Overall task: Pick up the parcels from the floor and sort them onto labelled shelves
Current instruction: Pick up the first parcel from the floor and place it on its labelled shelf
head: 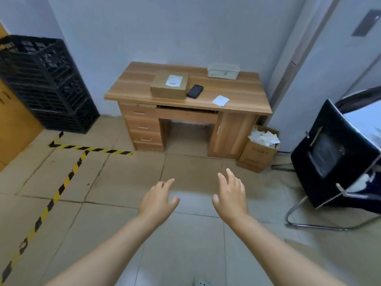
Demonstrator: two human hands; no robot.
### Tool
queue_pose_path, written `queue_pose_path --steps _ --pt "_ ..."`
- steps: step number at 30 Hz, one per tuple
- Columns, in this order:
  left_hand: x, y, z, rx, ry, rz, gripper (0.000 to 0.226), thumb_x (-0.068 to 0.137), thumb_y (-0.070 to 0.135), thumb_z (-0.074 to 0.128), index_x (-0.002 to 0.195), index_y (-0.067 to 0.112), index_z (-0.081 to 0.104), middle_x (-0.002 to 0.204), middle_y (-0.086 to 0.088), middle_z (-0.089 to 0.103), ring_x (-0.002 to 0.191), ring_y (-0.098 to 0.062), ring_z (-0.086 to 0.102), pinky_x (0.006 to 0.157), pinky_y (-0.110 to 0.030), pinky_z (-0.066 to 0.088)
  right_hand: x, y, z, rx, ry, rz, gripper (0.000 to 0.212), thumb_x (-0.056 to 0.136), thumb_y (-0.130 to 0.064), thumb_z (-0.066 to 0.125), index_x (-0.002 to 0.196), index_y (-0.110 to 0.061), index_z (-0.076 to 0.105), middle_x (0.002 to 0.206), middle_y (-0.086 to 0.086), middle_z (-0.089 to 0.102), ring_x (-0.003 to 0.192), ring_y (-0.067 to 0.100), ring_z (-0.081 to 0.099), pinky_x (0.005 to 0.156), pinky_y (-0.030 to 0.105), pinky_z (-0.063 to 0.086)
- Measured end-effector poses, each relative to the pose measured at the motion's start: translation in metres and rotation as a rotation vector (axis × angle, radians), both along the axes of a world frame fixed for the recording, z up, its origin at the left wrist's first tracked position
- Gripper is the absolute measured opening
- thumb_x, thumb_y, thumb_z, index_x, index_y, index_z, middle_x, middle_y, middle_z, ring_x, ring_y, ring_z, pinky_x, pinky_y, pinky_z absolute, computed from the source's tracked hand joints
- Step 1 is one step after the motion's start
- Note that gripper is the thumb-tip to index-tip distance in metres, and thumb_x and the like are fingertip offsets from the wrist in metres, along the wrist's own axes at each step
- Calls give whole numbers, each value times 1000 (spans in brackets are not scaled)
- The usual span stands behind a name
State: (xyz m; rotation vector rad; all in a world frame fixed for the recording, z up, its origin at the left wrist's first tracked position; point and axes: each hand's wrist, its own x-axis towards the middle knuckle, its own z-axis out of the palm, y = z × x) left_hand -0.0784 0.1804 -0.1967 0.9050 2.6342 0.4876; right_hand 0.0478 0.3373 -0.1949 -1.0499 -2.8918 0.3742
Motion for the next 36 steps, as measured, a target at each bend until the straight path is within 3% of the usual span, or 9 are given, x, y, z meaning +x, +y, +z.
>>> queue_pose_path --steps 8,19,30,36 --pt "30 7 -31 -25 -49 -346 58 90 42 46 143 26 29 137 1 45 125 -19 43 92 -32 41 82 -53 -28 -116 -76 -408 62 88 -25 48 144 -16 24 157 12 11 142 28 19 116 38 13" --pt "168 78 -44 -8 -77 -847 57 91 42 44 143 24 31 132 2 48 120 -19 46 89 -31 43 243 -76 -40 -209 -121 -938 63 87 -30 49 144 -17 24 157 10 13 138 27 25 113 35 19" --pt "367 158 -63 -86 -103 -1142 58 91 42 43 144 25 27 135 1 47 124 -19 42 92 -30 40 429 -58 -64 -330 -152 -1213 62 91 -29 47 146 -16 20 157 11 9 141 27 21 114 35 21" --pt "434 193 -88 -183 -128 -1214 58 91 42 42 145 26 26 137 0 45 127 -20 40 93 -32 42 504 -39 -84 -378 -188 -1313 63 90 -29 48 145 -15 21 157 11 12 140 27 25 113 36 23"
